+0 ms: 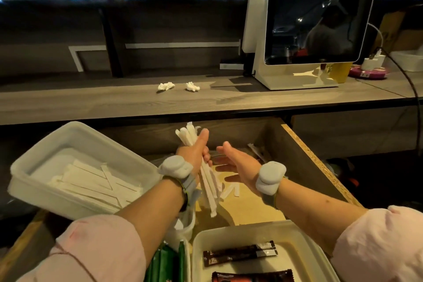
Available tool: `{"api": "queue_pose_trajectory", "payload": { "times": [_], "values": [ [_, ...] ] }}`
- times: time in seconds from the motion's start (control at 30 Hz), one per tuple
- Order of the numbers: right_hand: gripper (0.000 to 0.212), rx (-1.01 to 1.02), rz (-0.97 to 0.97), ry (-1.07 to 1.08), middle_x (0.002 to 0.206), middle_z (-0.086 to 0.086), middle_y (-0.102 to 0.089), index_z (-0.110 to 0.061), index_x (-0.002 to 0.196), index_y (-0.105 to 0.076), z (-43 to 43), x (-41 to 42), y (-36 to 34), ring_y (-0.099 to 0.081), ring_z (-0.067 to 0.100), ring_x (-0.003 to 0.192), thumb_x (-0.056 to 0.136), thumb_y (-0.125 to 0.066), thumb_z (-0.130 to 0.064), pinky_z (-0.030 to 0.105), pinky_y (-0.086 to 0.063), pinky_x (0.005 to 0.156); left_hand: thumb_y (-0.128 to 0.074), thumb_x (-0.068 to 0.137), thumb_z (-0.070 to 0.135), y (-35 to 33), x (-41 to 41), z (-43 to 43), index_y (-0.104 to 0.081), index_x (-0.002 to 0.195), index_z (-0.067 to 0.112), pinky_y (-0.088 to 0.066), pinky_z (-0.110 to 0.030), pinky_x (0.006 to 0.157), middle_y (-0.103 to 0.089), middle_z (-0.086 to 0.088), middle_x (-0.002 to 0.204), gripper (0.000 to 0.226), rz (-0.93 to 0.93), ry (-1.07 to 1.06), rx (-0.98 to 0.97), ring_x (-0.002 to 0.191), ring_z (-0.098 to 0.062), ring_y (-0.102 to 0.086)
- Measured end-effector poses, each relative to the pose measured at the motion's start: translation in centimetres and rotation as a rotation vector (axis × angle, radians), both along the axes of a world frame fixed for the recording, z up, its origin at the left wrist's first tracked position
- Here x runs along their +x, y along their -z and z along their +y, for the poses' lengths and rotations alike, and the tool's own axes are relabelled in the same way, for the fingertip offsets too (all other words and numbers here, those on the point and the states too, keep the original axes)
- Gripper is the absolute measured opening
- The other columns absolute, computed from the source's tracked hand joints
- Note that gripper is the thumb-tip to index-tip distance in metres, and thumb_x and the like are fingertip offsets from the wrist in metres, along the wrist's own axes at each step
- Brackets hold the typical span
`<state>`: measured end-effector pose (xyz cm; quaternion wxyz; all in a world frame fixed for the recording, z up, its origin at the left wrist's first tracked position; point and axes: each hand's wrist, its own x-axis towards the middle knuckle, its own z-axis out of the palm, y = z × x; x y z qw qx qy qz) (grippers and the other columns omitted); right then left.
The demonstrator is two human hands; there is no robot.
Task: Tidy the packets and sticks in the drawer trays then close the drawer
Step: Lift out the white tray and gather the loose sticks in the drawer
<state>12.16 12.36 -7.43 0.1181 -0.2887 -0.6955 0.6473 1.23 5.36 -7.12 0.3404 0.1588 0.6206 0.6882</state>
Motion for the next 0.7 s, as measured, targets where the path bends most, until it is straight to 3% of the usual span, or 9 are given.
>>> {"api": "queue_pose_trajectory", "payload": {
  "times": [0.13,0.2,0.27,0.37,0.43,0.5,0.57,0.63,0.7],
  "values": [
    [0.056,-0.248,0.110,0.077,0.122,0.004,-0.059,-0.021,0.137,-0.044,-3.6,-3.0,-0.7,-0.056,0.016,0.097,0.096,-0.026,-0.055,0.030,-0.049,0.078,-0.060,0.087,0.043,-2.5,-1.8,-1.4,-0.048,0.060,0.021,-0.042,-0.027,0.050,-0.043,0.006,0.035,0.037,-0.135,-0.163,0.190,0.033,-0.009,-0.042],
    [0.059,-0.397,0.050,0.240,0.114,0.003,-0.062,-0.021,0.129,-0.053,-5.1,-4.7,-0.3,-0.058,0.022,0.096,0.093,-0.028,-0.061,0.040,-0.051,0.088,-0.061,0.085,0.045,-3.6,-3.3,-2.4,-0.047,0.059,0.016,-0.047,-0.025,0.047,-0.046,0.005,0.041,0.042,-0.134,-0.267,0.237,0.036,-0.008,-0.045],
    [0.060,-0.586,0.084,0.315,0.105,0.005,-0.063,-0.019,0.121,-0.056,-6.4,-6.3,-0.5,-0.060,0.026,0.096,0.092,-0.028,-0.064,0.044,-0.052,0.088,-0.061,0.084,0.046,-4.5,-4.3,-3.5,-0.047,0.059,0.013,-0.050,-0.025,0.049,-0.048,0.005,0.039,0.044,-0.097,-0.374,0.233,0.041,-0.010,-0.046],
    [0.060,-0.774,0.229,0.365,0.096,0.010,-0.061,-0.015,0.121,-0.055,-7.7,-8.6,-2.6,-0.063,0.029,0.089,0.093,-0.028,-0.062,0.040,-0.054,0.074,-0.060,0.082,0.052,-4.9,-4.8,-4.8,-0.045,0.057,0.016,-0.049,-0.030,0.058,-0.044,0.006,0.038,0.047,-0.083,-0.392,0.217,0.045,-0.013,-0.044],
    [0.060,-0.767,0.305,0.372,0.108,0.011,-0.062,-0.015,0.122,-0.056,-7.9,-9.6,-3.7,-0.064,0.030,0.095,0.093,-0.031,-0.061,0.039,-0.053,0.070,-0.058,0.079,0.062,-5.3,-5.1,-5.4,-0.043,0.053,0.019,-0.048,-0.033,0.065,-0.044,0.007,0.037,0.052,-0.069,-0.349,0.182,0.046,-0.014,-0.046],
    [0.056,-0.592,0.351,0.282,0.118,0.006,-0.057,-0.015,0.127,-0.055,-7.8,-10.1,-3.7,-0.058,0.025,0.104,0.096,-0.032,-0.056,0.036,-0.050,0.074,-0.055,0.080,0.063,-6.0,-6.2,-6.2,-0.043,0.055,0.020,-0.047,-0.033,0.065,-0.042,0.009,0.034,0.051,-0.055,-0.352,0.181,0.043,-0.012,-0.046],
    [0.046,-0.231,0.343,0.096,0.119,-0.001,-0.054,-0.013,0.131,-0.053,-8.1,-10.4,-3.2,-0.051,0.017,0.111,0.098,-0.040,-0.042,0.032,-0.045,0.086,-0.055,0.082,0.059,-6.6,-7.8,-7.3,-0.045,0.060,0.019,-0.047,-0.033,0.067,-0.042,0.009,0.032,0.047,-0.029,-0.386,0.167,0.038,-0.010,-0.046],
    [0.048,0.111,0.241,-0.127,0.121,0.000,-0.057,-0.011,0.134,-0.048,-8.5,-11.1,-2.5,-0.054,0.017,0.112,0.091,-0.057,-0.030,0.032,-0.045,0.095,-0.054,0.083,0.059,-6.6,-9.3,-8.5,-0.046,0.064,0.018,-0.048,-0.035,0.070,-0.046,0.007,0.040,0.046,-0.013,-0.402,0.136,0.046,-0.012,-0.047],
    [0.057,0.411,0.086,-0.320,0.123,0.008,-0.059,-0.012,0.134,-0.044,-9.4,-11.9,-2.0,-0.059,0.019,0.103,0.084,-0.066,-0.026,0.030,-0.051,0.086,-0.055,0.081,0.061,-6.2,-10.2,-9.4,-0.050,0.070,0.018,-0.050,-0.038,0.080,-0.049,0.004,0.056,0.044,-0.001,-0.387,0.051,0.060,-0.013,-0.051]
  ]
}}
